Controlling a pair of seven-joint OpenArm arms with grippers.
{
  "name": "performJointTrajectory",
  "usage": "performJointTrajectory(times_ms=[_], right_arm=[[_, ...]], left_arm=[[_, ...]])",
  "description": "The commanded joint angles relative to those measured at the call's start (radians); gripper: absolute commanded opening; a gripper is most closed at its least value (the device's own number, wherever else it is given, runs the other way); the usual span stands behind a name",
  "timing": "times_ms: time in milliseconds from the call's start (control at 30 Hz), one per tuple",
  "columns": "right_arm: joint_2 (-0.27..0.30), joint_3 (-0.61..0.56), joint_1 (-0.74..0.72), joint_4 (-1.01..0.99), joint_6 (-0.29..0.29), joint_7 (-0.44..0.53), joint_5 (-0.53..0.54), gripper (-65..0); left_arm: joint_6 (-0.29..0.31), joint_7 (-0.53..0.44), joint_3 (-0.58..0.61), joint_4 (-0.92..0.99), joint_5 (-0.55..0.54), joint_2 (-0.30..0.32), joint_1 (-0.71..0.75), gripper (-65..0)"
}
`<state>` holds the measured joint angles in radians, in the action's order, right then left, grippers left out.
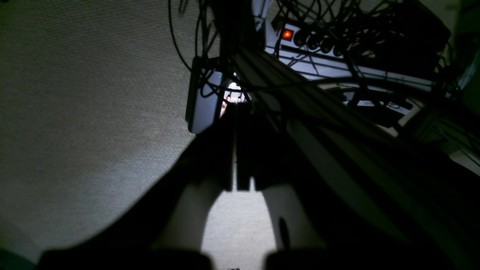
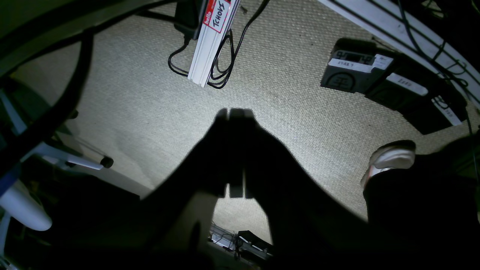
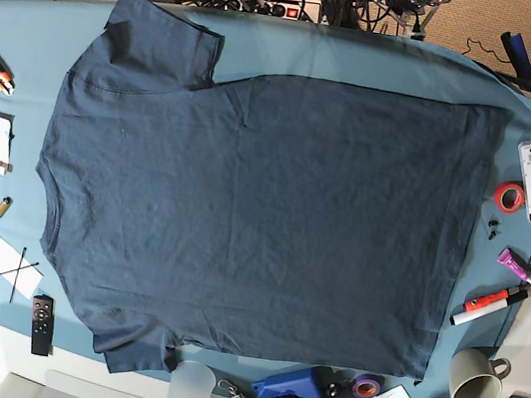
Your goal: Fold the T-shirt properly
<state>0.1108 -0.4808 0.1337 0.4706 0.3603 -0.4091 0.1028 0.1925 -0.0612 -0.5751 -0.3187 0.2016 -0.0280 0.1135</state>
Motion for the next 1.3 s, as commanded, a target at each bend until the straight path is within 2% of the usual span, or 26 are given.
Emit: performJointTrajectory(times_ms=[0, 667, 767, 900, 933, 1100, 1267], right_arm=[[0.003, -0.003, 0.002, 0.006, 0.010, -0.006, 0.005, -65.0], [0.003, -0.003, 0.002, 0.010, 0.010, -0.008, 0.005, -65.0], [0.008, -0.003, 0.008, 0.031, 0.008, -0.056, 0.005, -65.0], [0.043, -0.003, 0.042, 0.105, 0.008, -0.097, 0.005, -65.0], [0.057, -0.003, 0.059, 0.134, 0.008, -0.097, 0.005, -65.0], [0.141, -0.002, 0.174, 0.316, 0.008, -0.098, 0.010, -65.0], [0.233, -0.002, 0.288, 0.509, -0.005, -0.126, 0.075, -65.0]], left_arm=[[0.010, -0.010, 0.003, -0.005, 0.005, -0.005, 0.003, -65.0], [0.010, -0.010, 0.003, -0.013, 0.004, -0.003, 0.011, -65.0], [0.010, -0.010, 0.003, -0.047, 0.004, -0.002, 0.038, -65.0], [0.011, -0.010, 0.003, -0.126, 0.003, 0.003, 0.107, -65.0], [0.021, -0.010, 0.003, -0.144, -0.005, 0.008, 0.126, -65.0], [0.165, -0.014, 0.003, -0.253, -0.153, 0.061, 0.234, -65.0], [0.303, -0.013, 0.003, -0.404, -0.188, 0.107, 0.365, -65.0]])
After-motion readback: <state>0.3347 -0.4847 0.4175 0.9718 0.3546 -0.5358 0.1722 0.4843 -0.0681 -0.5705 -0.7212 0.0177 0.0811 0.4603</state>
